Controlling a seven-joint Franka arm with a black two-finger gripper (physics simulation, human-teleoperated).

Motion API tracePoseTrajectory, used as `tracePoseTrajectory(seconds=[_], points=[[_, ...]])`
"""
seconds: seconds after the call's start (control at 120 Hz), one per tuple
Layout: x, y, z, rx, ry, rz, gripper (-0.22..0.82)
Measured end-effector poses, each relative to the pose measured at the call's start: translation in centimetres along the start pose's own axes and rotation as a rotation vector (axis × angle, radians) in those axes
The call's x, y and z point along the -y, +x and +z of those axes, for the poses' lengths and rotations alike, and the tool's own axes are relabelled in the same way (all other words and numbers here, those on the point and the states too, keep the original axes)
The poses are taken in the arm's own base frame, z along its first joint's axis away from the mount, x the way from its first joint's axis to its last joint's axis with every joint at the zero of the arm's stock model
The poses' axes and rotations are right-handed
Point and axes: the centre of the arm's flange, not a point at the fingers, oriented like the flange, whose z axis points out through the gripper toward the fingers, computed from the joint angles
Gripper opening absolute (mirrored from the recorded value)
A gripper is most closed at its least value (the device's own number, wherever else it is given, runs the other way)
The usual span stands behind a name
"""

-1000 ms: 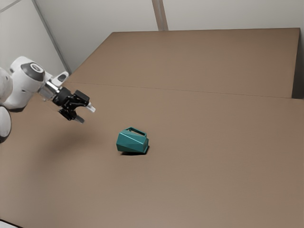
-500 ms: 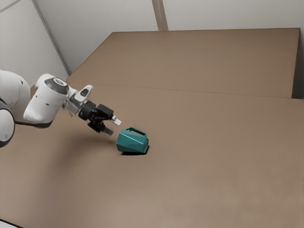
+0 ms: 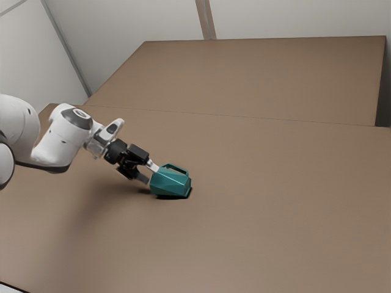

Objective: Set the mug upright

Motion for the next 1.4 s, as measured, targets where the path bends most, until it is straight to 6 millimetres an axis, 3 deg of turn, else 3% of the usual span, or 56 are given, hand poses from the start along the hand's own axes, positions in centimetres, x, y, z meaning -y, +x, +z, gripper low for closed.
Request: tracePoseTrajectory(seconds=[0.425, 0.892, 1.4], points=[[-0.2, 1.0, 1.8, -0.049, 0.001, 0.008, 0.6], [-0.1, 0.1, 4.1, -0.077, -0.058, -0.038, 0.6], [-0.1, 0.1, 4.2, -0.082, -0.059, -0.04, 0.19]])
